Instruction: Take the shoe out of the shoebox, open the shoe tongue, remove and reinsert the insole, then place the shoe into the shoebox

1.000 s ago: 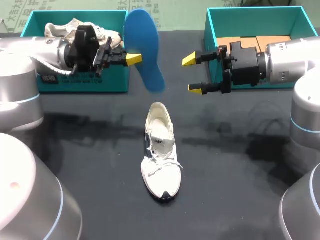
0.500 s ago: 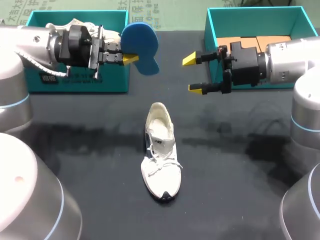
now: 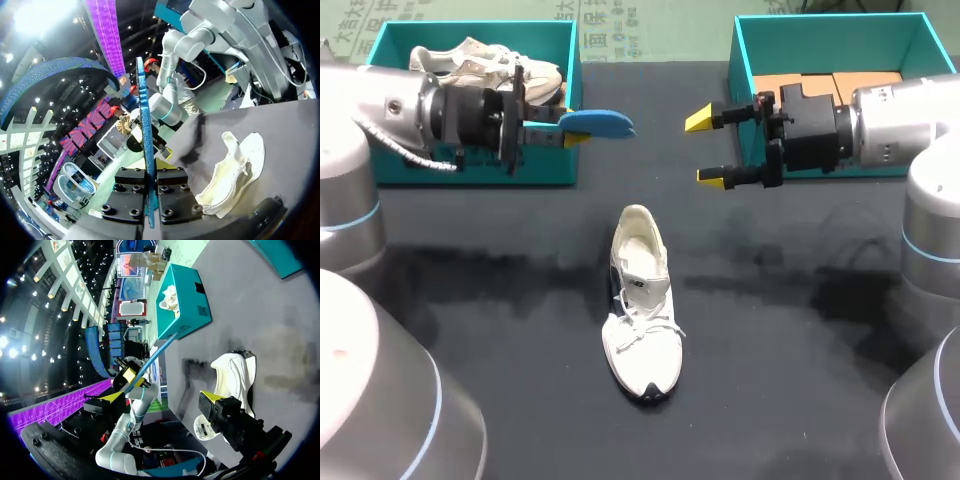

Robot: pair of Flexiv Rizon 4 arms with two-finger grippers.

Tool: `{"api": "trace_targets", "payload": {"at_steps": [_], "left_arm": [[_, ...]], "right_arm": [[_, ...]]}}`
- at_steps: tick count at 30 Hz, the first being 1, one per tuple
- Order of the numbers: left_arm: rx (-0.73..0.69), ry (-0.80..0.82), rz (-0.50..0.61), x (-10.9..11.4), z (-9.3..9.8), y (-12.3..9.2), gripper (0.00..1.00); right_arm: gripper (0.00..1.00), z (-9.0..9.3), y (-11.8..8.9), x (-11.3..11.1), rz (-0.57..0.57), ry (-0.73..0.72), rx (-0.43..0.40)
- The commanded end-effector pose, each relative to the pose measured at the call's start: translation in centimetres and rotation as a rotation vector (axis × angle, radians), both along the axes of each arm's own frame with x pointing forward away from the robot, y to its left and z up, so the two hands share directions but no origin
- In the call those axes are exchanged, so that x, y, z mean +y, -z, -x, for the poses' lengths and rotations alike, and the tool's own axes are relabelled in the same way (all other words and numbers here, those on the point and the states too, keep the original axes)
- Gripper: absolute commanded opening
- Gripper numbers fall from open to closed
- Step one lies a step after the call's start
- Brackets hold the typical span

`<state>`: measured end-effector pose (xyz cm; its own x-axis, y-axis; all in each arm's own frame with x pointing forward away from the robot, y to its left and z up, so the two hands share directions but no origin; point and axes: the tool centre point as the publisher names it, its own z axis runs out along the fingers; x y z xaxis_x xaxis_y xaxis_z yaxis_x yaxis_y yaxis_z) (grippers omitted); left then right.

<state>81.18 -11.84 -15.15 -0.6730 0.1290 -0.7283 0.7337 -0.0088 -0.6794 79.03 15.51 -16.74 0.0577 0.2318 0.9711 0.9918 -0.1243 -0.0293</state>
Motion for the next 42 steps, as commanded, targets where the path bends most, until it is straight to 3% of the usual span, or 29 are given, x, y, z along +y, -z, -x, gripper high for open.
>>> {"api": "trace_targets", "payload": {"at_steps": [1, 7, 13, 19, 24, 34, 42], "left_arm": [[-0.554, -0.174, -0.336, 0.1, 0.3, -0.4, 0.0], [-0.554, -0.174, -0.336, 0.1, 0.3, -0.4, 0.0], [-0.615, -0.184, -0.28, -1.5, -0.5, 2.2, 0.0], [-0.659, -0.195, -0.132, -1.9, -0.7, 3.1, 0.0], [-0.651, -0.19, 0.035, -0.8, -1.1, 2.1, 0.0], [-0.703, -0.197, -0.001, -1.4, -0.6, 2.5, 0.0], [-0.81, -0.196, -0.011, -1.5, -0.4, 2.4, 0.0]], "right_arm": [[1.0, 0.0, 0.0, 0.2, 0.002, 0.002, 0.001], [1.0, 0.0, 0.0, 0.2, 0.002, 0.002, 0.001], [1.0, 0.0, 0.0, 0.2, 0.002, 0.002, 0.001], [1.0, 0.0, 0.0, 0.2, 0.002, 0.002, 0.001], [1.0, 0.0, 0.0, 0.2, 0.002, 0.002, 0.001], [1.0, -0.2, -0.1, 0.3, -0.004, -0.012, -0.008], [1.0, 0.0, 0.7, 3.5, -0.025, -0.086, 0.023]]}}
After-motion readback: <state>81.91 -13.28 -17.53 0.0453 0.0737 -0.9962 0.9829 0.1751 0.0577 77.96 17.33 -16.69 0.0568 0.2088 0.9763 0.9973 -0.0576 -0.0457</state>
